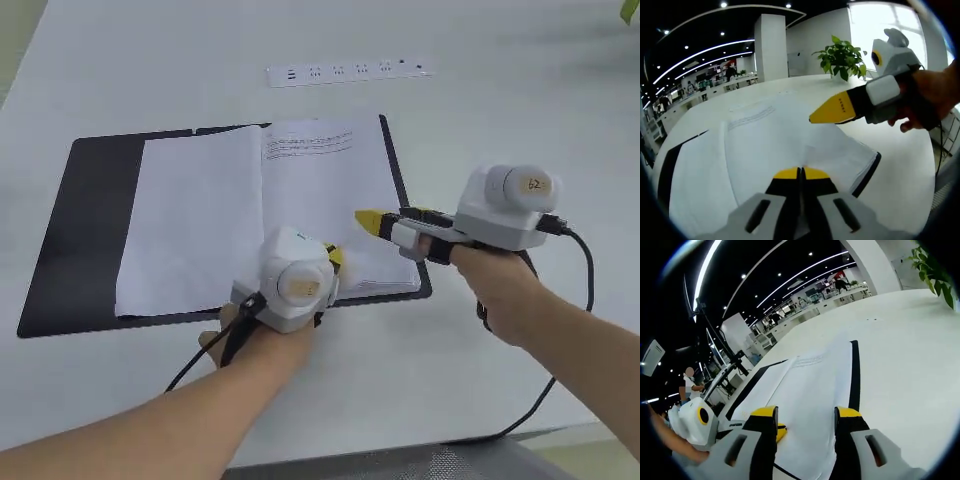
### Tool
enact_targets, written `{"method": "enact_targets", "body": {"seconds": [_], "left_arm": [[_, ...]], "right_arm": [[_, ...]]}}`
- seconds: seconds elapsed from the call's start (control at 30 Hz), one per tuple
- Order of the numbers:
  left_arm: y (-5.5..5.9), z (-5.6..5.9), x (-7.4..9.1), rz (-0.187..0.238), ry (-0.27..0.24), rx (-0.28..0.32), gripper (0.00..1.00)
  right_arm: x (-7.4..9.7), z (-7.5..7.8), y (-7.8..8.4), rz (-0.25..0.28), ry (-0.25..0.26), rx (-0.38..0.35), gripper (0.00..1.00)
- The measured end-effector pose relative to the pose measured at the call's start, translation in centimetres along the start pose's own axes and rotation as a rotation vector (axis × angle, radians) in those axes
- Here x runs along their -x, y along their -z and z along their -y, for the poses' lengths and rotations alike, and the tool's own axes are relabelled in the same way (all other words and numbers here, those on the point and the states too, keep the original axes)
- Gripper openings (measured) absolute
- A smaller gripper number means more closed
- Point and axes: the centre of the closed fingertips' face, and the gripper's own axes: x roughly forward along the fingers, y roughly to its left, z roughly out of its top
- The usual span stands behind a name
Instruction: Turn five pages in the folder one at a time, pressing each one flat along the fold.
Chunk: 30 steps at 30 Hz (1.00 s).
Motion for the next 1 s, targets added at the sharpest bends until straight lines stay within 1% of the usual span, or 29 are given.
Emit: {"method": "enact_targets", "body": {"seconds": [0.07,0.17,0.27,0.33,0.37,0.4,0.47,0.53,0.57,0.6,0.63,0.67,0.7,0.73,0.77,0.8,0.83,0.87,0.9,0.93,0.97,1.0], "left_arm": [[0.0,0.0,0.0,-0.001,0.000,0.002,0.00],[0.0,0.0,0.0,0.000,-0.002,0.003,0.00],[0.1,-0.1,0.0,-0.001,-0.001,0.005,0.00],[0.0,-0.1,0.0,-0.001,-0.001,0.007,0.00],[0.0,-0.1,0.0,-0.001,-0.001,0.007,0.00],[0.0,-0.1,0.0,-0.002,-0.001,0.012,0.00],[0.0,-0.1,0.0,-0.002,-0.002,0.022,0.00],[0.0,0.0,0.0,-0.001,-0.002,0.033,0.01],[-0.1,0.0,0.1,-0.002,0.000,0.056,0.01],[-0.1,0.0,0.1,-0.002,0.006,0.064,0.02],[-0.1,0.0,0.1,-0.004,0.008,0.057,0.03],[-0.1,0.1,0.3,-0.013,0.019,0.061,0.06],[-0.1,0.1,0.6,-0.019,0.028,0.053,0.09],[0.0,-0.1,0.8,-0.028,0.020,0.042,0.13],[0.0,-0.3,1.0,-0.029,0.017,0.046,0.17],[0.1,-0.5,1.5,-0.038,0.025,0.059,0.18],[0.1,-0.7,1.8,-0.041,0.025,0.054,0.17],[-0.1,-1.1,2.5,-0.034,0.021,0.044,0.18],[-0.6,-1.2,2.9,-0.009,0.027,0.065,0.19],[-0.9,-1.4,3.6,0.007,0.035,0.092,0.21],[-1.1,-1.7,4.1,0.013,0.035,0.096,0.22],[-1.6,-2.1,5.0,0.030,0.033,0.106,0.24]], "right_arm": [[0.1,0.3,0.0,-0.002,0.016,0.008,0.33],[0.4,0.8,0.0,0.000,0.036,-0.005,0.21],[0.6,1.4,0.2,-0.010,0.061,-0.015,0.06],[0.6,1.4,0.2,-0.007,0.058,-0.030,0.02],[0.6,1.6,0.2,-0.012,0.066,-0.033,0.00],[0.6,1.5,0.3,-0.015,0.067,-0.036,0.00],[0.5,1.3,0.1,-0.004,0.067,-0.055,0.00],[0.5,1.3,0.0,-0.005,0.076,-0.065,0.00],[0.6,1.2,-0.2,0.003,0.074,-0.086,0.00],[0.6,1.1,-0.4,0.004,0.077,-0.099,0.00],[0.6,1.0,-0.5,0.004,0.074,-0.101,0.00],[0.7,0.8,-0.7,0.009,0.073,-0.116,0.00],[0.7,0.7,-0.8,0.012,0.069,-0.133,0.00],[0.8,0.3,-1.0,0.014,0.065,-0.152,0.00],[0.8,0.2,-1.1,0.016,0.061,-0.155,0.00],[1.0,-0.2,-1.4,0.022,0.057,-0.169,0.00],[1.0,-0.5,-1.5,0.026,0.051,-0.183,0.00],[1.2,-1.0,-1.7,0.030,0.039,-0.209,0.00],[1.3,-1.3,-1.9,0.038,0.033,-0.215,0.00],[1.4,-1.9,-2.2,0.047,0.023,-0.232,0.00],[1.4,-2.4,-2.4,0.054,0.011,-0.264,0.00],[1.6,-3.2,-2.8,0.072,-0.006,-0.305,0.00]]}}
